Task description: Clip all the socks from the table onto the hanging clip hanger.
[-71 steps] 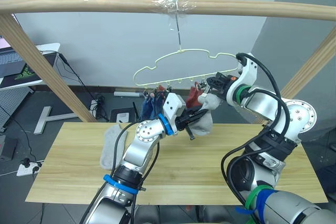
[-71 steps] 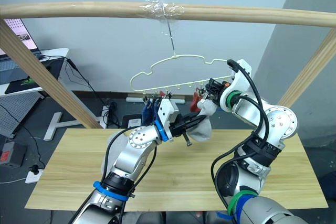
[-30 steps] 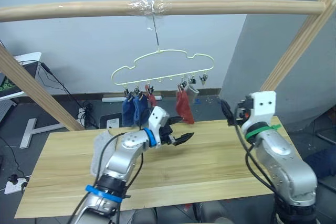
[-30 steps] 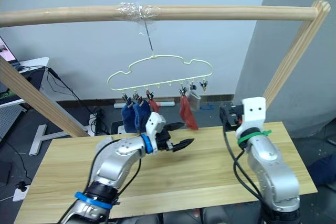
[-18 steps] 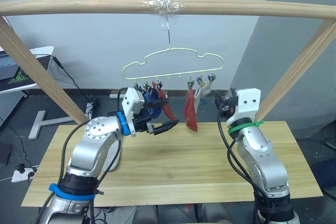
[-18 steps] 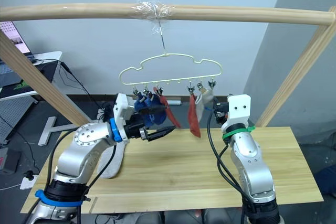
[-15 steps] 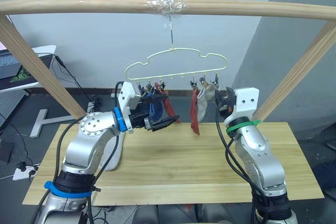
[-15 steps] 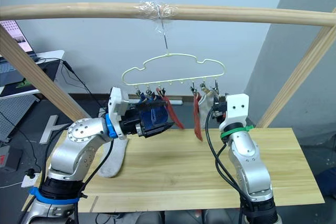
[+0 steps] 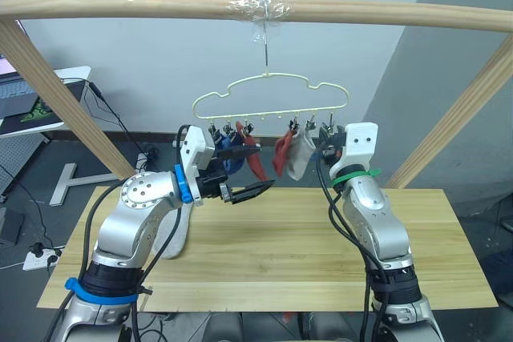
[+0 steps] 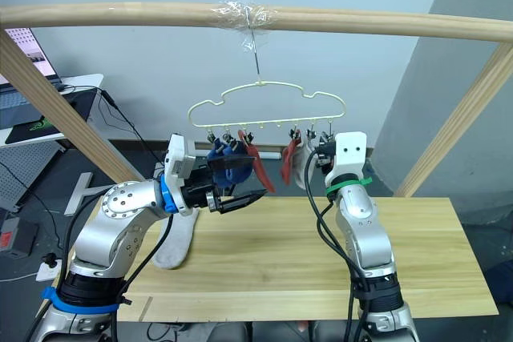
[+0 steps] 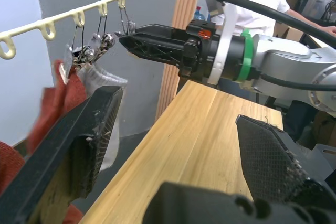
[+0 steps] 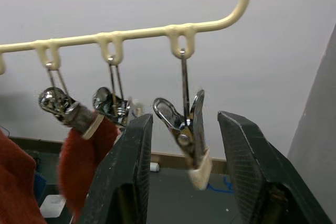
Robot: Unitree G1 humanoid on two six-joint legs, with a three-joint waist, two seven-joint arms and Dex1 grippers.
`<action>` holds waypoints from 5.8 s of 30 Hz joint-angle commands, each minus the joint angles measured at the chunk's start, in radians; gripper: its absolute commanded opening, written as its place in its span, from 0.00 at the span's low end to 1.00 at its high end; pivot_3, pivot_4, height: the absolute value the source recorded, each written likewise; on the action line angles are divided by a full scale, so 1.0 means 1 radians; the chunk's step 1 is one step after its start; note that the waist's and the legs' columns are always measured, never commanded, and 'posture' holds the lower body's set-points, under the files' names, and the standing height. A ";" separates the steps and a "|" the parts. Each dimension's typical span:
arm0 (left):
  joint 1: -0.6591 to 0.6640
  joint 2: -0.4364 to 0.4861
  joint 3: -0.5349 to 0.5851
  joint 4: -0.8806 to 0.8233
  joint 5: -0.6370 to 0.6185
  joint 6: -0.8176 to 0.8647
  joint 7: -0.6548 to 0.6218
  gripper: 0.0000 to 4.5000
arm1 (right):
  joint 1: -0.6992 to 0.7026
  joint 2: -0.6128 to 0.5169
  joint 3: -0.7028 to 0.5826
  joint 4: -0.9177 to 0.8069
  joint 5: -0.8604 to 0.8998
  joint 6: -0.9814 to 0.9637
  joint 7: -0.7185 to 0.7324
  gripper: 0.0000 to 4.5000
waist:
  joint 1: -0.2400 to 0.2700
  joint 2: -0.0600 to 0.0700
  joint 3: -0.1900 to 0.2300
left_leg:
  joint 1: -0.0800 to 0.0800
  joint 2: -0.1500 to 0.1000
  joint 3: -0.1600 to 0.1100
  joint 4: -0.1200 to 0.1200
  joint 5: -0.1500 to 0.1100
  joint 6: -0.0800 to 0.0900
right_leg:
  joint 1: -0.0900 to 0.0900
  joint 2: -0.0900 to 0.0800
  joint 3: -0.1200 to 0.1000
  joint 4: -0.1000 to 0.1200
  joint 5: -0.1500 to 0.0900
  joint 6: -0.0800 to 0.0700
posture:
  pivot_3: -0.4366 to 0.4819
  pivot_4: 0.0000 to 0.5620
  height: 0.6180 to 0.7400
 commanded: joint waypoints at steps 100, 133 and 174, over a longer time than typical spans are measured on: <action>-0.056 -0.072 0.175 0.995 0.280 0.015 0.538 1.00 | -0.048 -0.210 -0.029 -0.271 0.095 0.431 0.288 0.00 | 0.016 -0.004 0.021 | 0.000 0.001 0.000 -0.003 0.000 0.000 | -0.002 0.001 -0.001 0.000 -0.003 -0.003 | 0.59 0.31 1.00; 0.042 -0.274 -0.217 0.082 0.215 -0.150 0.129 0.01 | -0.391 -0.086 -0.606 -0.234 0.352 1.178 0.212 0.00 | 0.019 -0.004 0.021 | -0.001 0.000 0.001 0.001 0.000 0.000 | 0.000 -0.001 -0.001 -0.001 -0.002 -0.002 | 0.56 0.23 1.00; -0.212 -0.478 -0.293 0.367 0.416 -0.317 0.325 0.00 | -0.448 -0.186 -0.767 -0.041 1.207 1.223 -0.387 0.79 | -0.011 -0.002 0.022 | -0.002 -0.001 0.001 -0.002 -0.001 0.001 | 0.000 -0.001 0.000 -0.002 -0.002 -0.001 | 0.53 0.25 1.00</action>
